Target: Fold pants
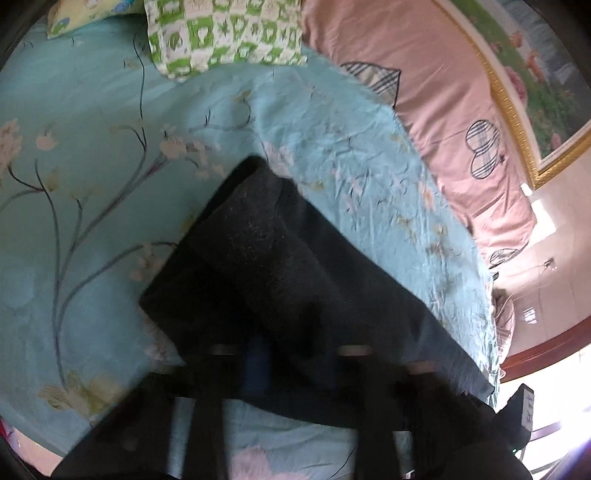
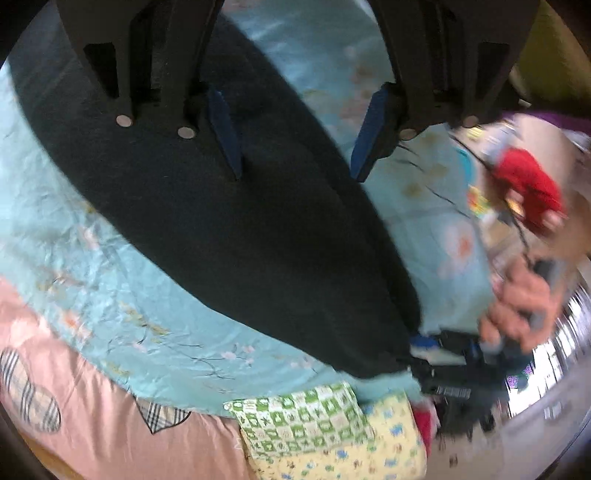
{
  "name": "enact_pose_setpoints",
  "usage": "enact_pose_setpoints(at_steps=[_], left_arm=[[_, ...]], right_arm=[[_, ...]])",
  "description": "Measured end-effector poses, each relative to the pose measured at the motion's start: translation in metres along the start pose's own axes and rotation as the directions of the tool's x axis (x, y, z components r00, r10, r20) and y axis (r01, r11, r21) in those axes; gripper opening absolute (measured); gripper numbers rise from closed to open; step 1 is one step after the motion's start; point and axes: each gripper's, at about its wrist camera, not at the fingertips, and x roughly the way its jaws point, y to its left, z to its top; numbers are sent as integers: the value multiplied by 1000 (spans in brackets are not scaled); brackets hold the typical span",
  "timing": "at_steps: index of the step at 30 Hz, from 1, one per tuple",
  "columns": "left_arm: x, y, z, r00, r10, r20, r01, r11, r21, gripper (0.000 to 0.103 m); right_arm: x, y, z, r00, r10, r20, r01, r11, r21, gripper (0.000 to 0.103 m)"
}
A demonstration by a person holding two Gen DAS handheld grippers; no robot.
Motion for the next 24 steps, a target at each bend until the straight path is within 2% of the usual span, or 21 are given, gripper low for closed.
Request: enact_pose_setpoints(at_steps=[1,2,3,9,12,15,17,19,21,23,24], left_arm=[[0,-1,-1,1000,14,9,-14,1000,2,5],[-2,-4,-2,1000,24,18,-24,1000,11,5],[-4,-7,-3,999,28,24,-29,999,22,5],[-36,-15,-26,997,29,72,-35,996,81,5],[-30,-4,-34,996,63,66,-70,993,100,5],[-17,6,-39,993,103,57,-109,988,108,9],[-16,10,-40,992,110,66,-116,987,108,15],[-24,12,-40,990,110,92,-119,988,99,20],[-35,12,-41,983,131,128,-145,983,109,26],[-44,14,-42,974,163,159,-181,978,107,39],[-49,17,-42,970,178,166,-195,976,94,43]], right_arm=[[1,-1,-1,1000,-8,-5,8,1000,-1,35],[1,-4,-2,1000,-2,-4,2,1000,10,19],[-1,-8,-2,1000,15,6,-15,999,29,9],[-39,-14,-2,997,36,75,-39,999,33,6],[-45,-11,-5,997,57,59,-58,998,17,6],[-31,-11,-7,997,80,20,-80,996,27,6],[-22,-12,-7,995,97,1,-97,994,51,7],[-17,-12,-5,994,111,-10,-110,991,80,16],[-22,-12,-3,991,135,15,-136,985,105,36],[-32,-15,0,983,175,58,-182,975,131,51],[-37,-17,3,978,193,85,-203,969,143,52]])
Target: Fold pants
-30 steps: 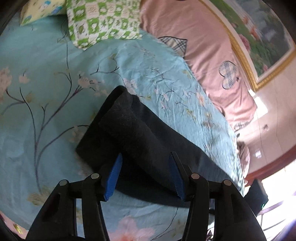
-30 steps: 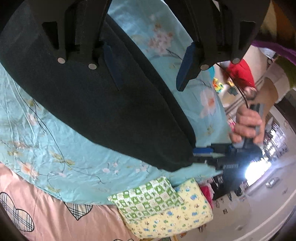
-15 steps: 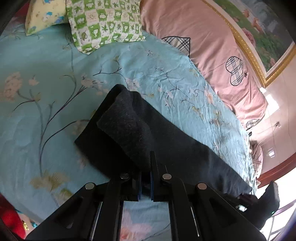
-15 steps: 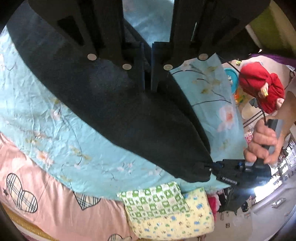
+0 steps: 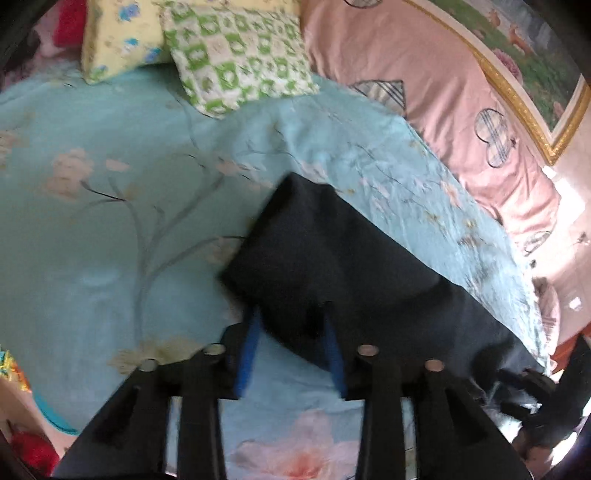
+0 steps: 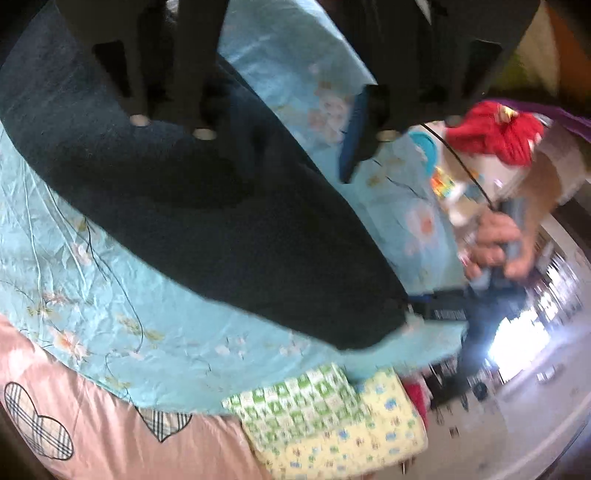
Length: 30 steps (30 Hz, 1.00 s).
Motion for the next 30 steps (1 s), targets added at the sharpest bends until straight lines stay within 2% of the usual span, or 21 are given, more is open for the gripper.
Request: enact_pose_setpoints(at_steps=[3,6,9,11,14,18,22,24,27,30], left_arm=[[-6,9,-2,1000,-7,1,7,999,-41,46],[-6,13,-6,1000,-8,-17,6,997,-73,47],[-4,12,-8,999,-16,-33,13,997,-78,48],[0,9,-8,999,3,-48,-6,998,-64,48],[11,7,-5,997,17,-75,-21,998,-53,48],[25,8,1,996,14,-92,-20,998,-60,48],[33,8,5,995,7,-98,-13,998,-69,48],[34,8,6,995,6,-97,-12,998,-68,48],[40,8,9,996,-3,-92,-4,997,-75,48],[47,5,15,996,-5,-90,-3,997,-81,48]], right_arm=[[-11,-9,15,997,46,61,-49,997,63,52],[-10,-33,36,994,37,102,-53,986,160,52],[-1,-62,58,991,45,123,-74,965,251,52],[11,-84,75,993,45,112,-77,949,305,51],[32,-102,93,998,35,58,-52,948,314,49],[74,-116,104,997,50,-67,-27,951,307,43],[107,-114,104,981,82,-175,-34,964,263,40],[119,-104,100,966,110,-236,-59,975,215,40],[121,-90,98,960,79,-268,-51,993,109,40],[127,-90,102,957,76,-279,-50,994,97,40]])
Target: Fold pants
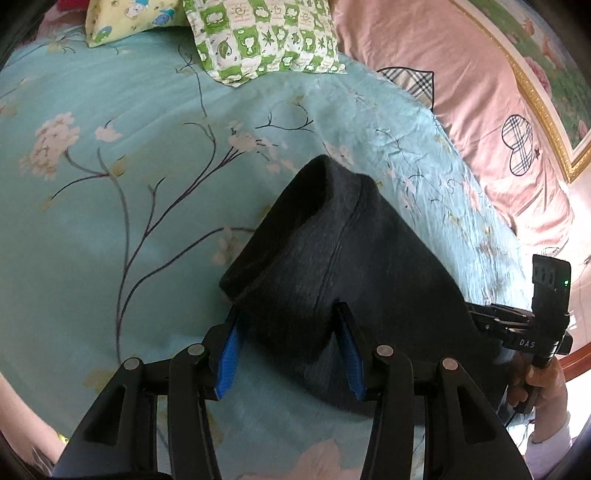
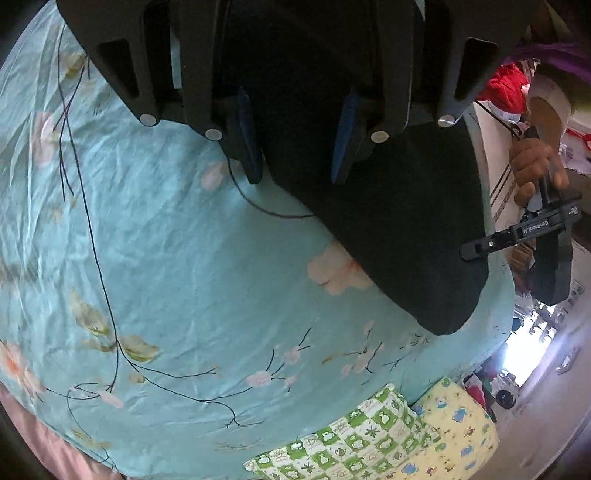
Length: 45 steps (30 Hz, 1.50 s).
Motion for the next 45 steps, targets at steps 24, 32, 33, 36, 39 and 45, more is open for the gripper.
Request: enact_pose_setpoints(at_steps=[24,32,33,36,39,45], left_arm=[[-16,-6,18,990,-24,135,12,996,91,18],[-10,7,11,992,-6,122,-7,994,110,35],[-15,9,11,991,5,130,-18,995,99,40],[-36,14,10,986,17,168,-31,996,83,42],[-52,11,10,980,45,196,-62,994,85,43],[-67,-24,3,978,11,211,-46,985,166,49]], right_arm=[[-3,44,9,855,-427,296,480,866,-137,10],[-5,30,6,873,-387,297,422,904,-62,19],[-16,30,3,874,-373,312,404,914,-42,20],[-43,29,-10,875,-357,327,374,927,12,20],[-65,27,-26,883,-328,336,327,943,60,29],[-100,27,-79,885,-284,368,238,957,164,40]])
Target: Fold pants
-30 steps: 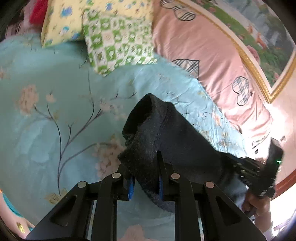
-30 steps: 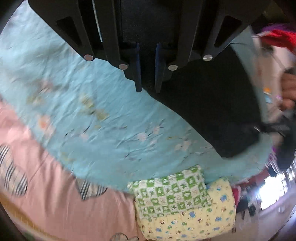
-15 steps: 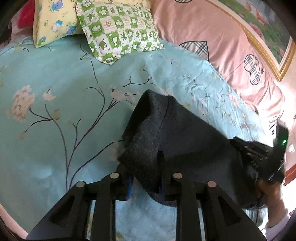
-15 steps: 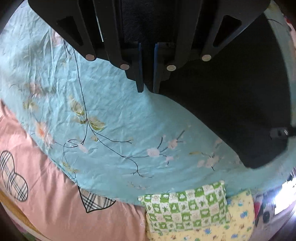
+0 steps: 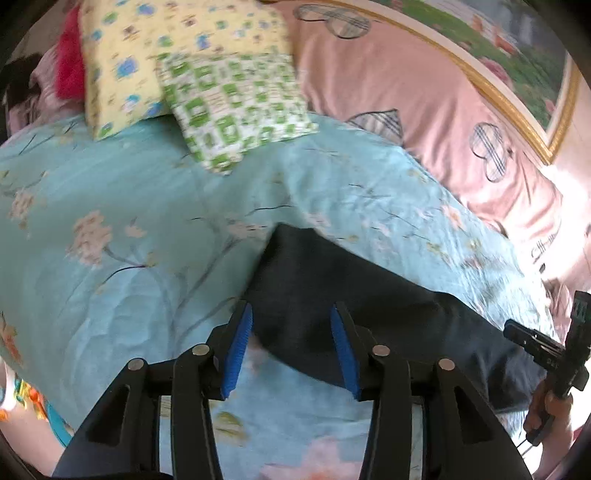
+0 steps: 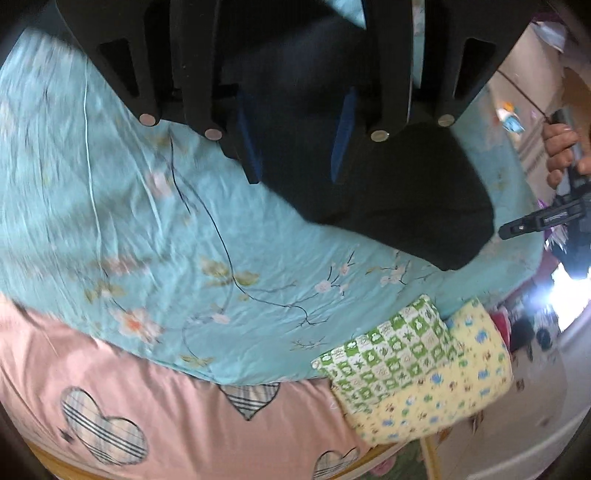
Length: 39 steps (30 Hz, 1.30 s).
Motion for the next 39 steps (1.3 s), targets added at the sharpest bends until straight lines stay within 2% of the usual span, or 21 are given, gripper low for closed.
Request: enact_pose_setpoints(at_steps=[1,7,12,15,22,25,28,33,36,39], left_arm=[[1,-10,0,1000,-19,-5,19,1000,21,52],[11,-71,-8,991,-120,-59,127,983,136,52],[27,-125,-19,976,-178,-124,204,949,241,52],[36,-155,-28,960,-220,-175,262,924,279,53],[51,-197,-47,930,-259,-261,337,883,325,53],[52,-213,-53,921,-271,-281,361,863,352,55],[52,-228,-57,910,-287,-300,389,841,375,57],[56,-258,-61,885,-314,-345,444,794,416,59],[56,-283,-64,868,-329,-372,480,751,454,61],[55,-311,-68,850,-342,-400,515,695,501,62]], right_arm=[[-6,-1,-6,1000,4,1,-4,1000,16,40],[-42,-13,-46,1000,0,14,-2,993,114,41],[-71,-29,-75,999,-32,30,26,981,195,44],[-84,-36,-87,998,-52,41,41,972,233,46],[-110,-48,-109,993,-103,55,83,954,287,47],[-119,-54,-118,989,-136,55,113,944,311,53],[-132,-62,-128,984,-167,59,137,929,345,54],[-157,-76,-148,973,-222,62,178,893,413,54],[-171,-86,-161,966,-253,61,197,864,464,54],[-186,-100,-174,956,-285,64,210,823,527,54]])
